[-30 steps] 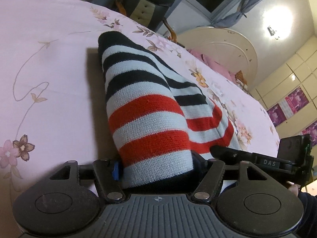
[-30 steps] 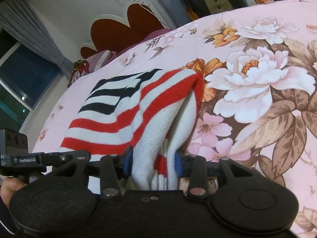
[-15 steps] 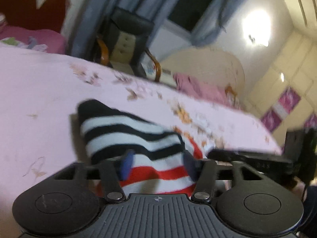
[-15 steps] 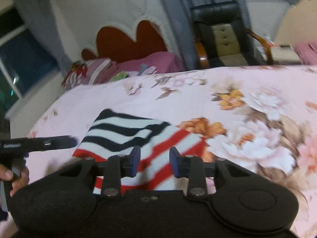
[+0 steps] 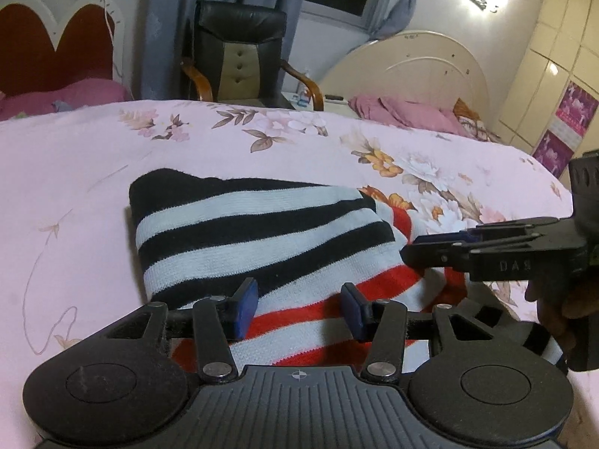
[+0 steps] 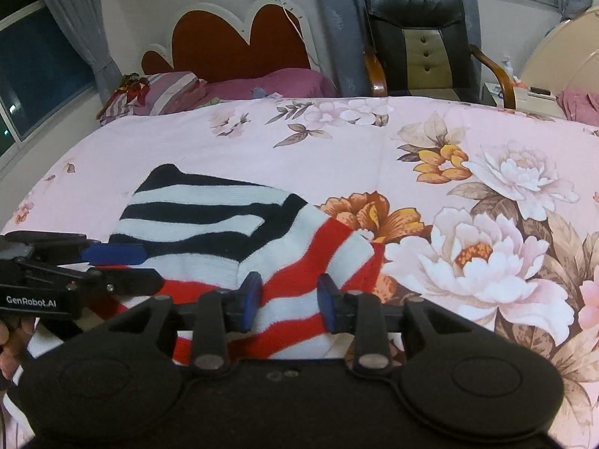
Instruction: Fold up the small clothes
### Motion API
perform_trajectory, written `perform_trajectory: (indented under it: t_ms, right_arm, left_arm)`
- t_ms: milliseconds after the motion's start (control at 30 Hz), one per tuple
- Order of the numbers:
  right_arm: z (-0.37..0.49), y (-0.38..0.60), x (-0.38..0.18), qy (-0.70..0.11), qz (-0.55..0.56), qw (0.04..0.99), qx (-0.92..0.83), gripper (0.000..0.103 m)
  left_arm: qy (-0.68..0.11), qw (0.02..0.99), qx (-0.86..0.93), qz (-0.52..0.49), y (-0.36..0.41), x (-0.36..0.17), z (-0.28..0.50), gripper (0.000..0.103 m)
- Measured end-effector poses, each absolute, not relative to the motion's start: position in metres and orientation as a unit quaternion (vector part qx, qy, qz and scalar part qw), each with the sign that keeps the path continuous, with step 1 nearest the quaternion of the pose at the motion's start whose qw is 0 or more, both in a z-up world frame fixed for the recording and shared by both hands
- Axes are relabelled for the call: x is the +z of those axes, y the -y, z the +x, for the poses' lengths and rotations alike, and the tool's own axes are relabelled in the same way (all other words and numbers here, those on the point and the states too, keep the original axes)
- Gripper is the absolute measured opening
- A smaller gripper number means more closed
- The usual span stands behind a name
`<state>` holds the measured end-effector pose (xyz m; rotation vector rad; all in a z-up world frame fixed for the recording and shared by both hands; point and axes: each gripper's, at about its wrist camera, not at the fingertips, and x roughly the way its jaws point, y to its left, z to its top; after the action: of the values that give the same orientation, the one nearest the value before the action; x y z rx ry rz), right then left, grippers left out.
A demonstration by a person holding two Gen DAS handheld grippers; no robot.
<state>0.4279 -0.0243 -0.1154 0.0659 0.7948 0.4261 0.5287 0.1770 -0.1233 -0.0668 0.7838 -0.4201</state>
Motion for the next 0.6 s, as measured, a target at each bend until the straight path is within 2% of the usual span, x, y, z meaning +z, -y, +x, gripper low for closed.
perform_trajectory:
  t_ms: [133,333,600]
  right_arm:
    - [0.427,0.023,-0.105,-0.398,0.037,0.896,0.193,0.029]
    - [0.372,0.024,-0.076,-0.361,0.015,0.899,0.247,0.026]
    - [0.341,0.001,-0.100,-0.378,-0.085,0.888,0.250,0.022]
  left_arm:
    - [-0.373,0.904,-0.203,-0.039,-0.179,-0.109,0.519,0.049]
    - [-0.340,0.908,-0.242,-0.023,-0.180,-0.087,0.461,0.049]
    - [-0.339,0.914,-0.222,0.027,-0.164,-0.098,0.435,0.049]
